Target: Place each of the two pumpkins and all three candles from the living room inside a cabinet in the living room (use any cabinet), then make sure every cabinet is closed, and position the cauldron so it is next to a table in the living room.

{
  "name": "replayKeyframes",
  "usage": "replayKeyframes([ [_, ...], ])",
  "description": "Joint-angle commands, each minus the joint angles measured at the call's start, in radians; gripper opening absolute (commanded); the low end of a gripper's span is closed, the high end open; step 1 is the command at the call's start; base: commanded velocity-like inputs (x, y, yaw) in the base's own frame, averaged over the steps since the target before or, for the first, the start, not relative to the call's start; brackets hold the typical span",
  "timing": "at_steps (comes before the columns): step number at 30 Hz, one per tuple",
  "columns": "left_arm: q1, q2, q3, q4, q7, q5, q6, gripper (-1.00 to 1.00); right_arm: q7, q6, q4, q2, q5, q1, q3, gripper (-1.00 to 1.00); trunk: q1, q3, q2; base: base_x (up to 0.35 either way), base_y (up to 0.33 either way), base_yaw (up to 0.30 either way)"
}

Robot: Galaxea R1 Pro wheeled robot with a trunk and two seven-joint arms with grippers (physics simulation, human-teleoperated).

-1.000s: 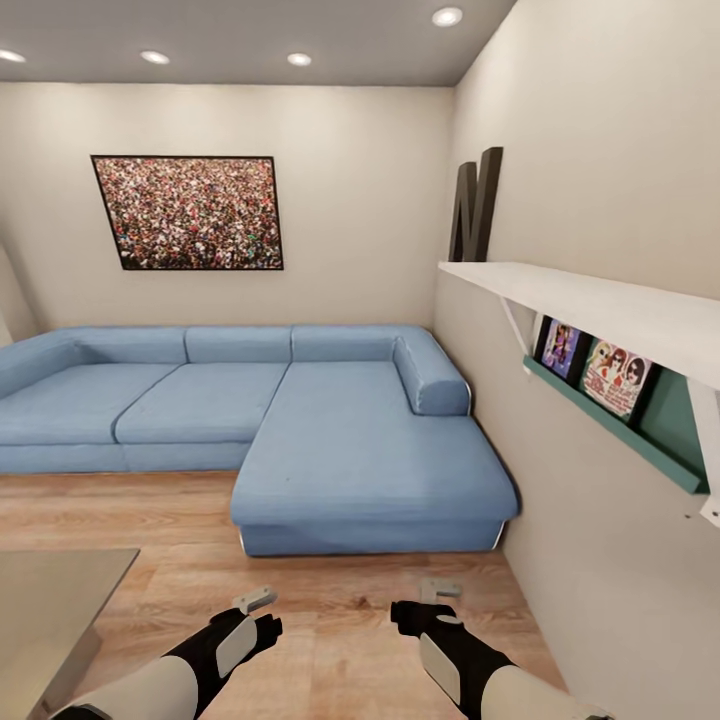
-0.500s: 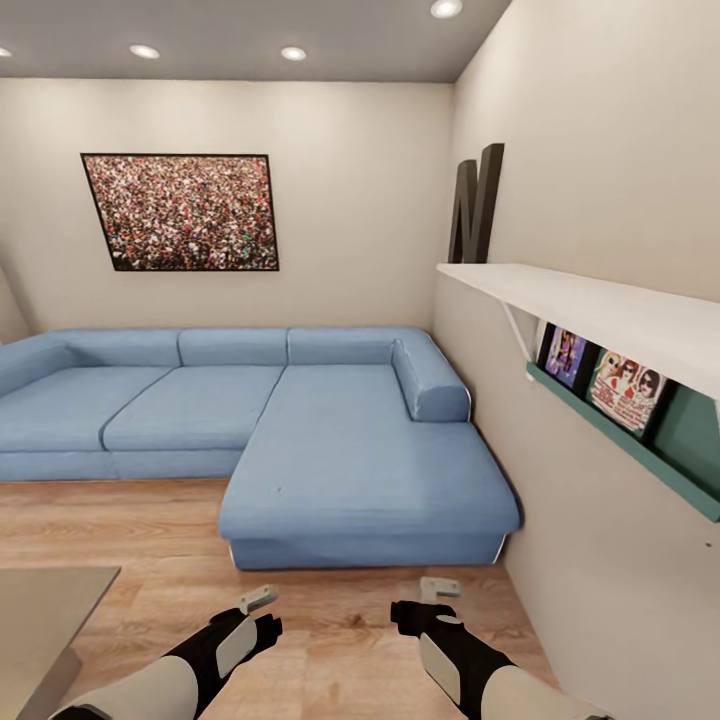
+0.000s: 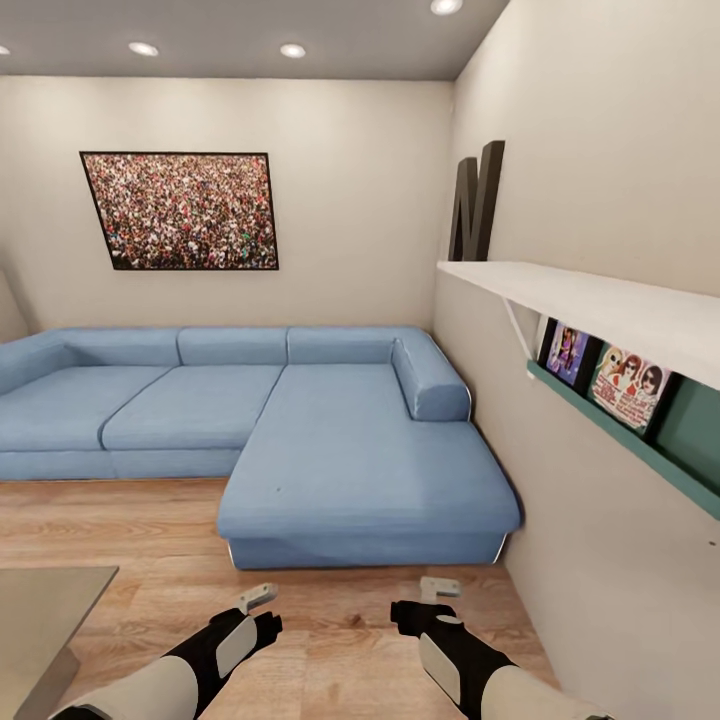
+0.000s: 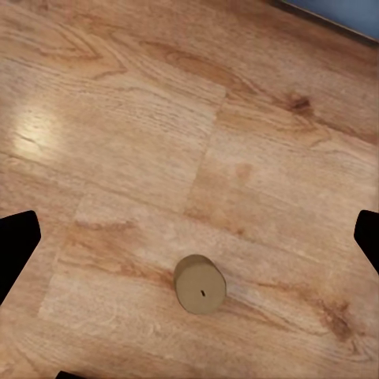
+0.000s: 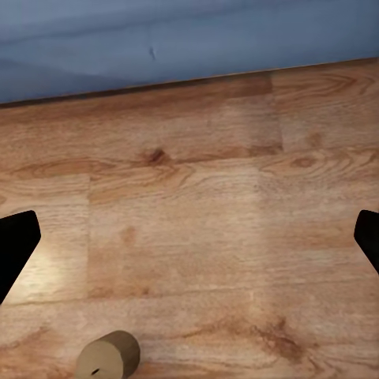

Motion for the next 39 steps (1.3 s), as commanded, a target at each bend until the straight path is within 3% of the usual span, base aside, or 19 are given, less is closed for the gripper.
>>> replayKeyframes([
  [1,0.000,0.000,-0.008,-0.002,0.007,0.008,0.004,1.00,-0.007,0.003,-0.002,0.000,-0.007,-0.001,0.009,1.00,0.004,-0.004,-0.008,0.000,0.000,0.000],
  [39,0.000,0.000,-0.008,-0.002,0.001,0.007,0.004,1.00,-0.008,0.000,-0.003,-0.005,-0.003,0.000,0.010,1.00,0.150,-0.123,-0.274,0.000,0.000,0.000],
])
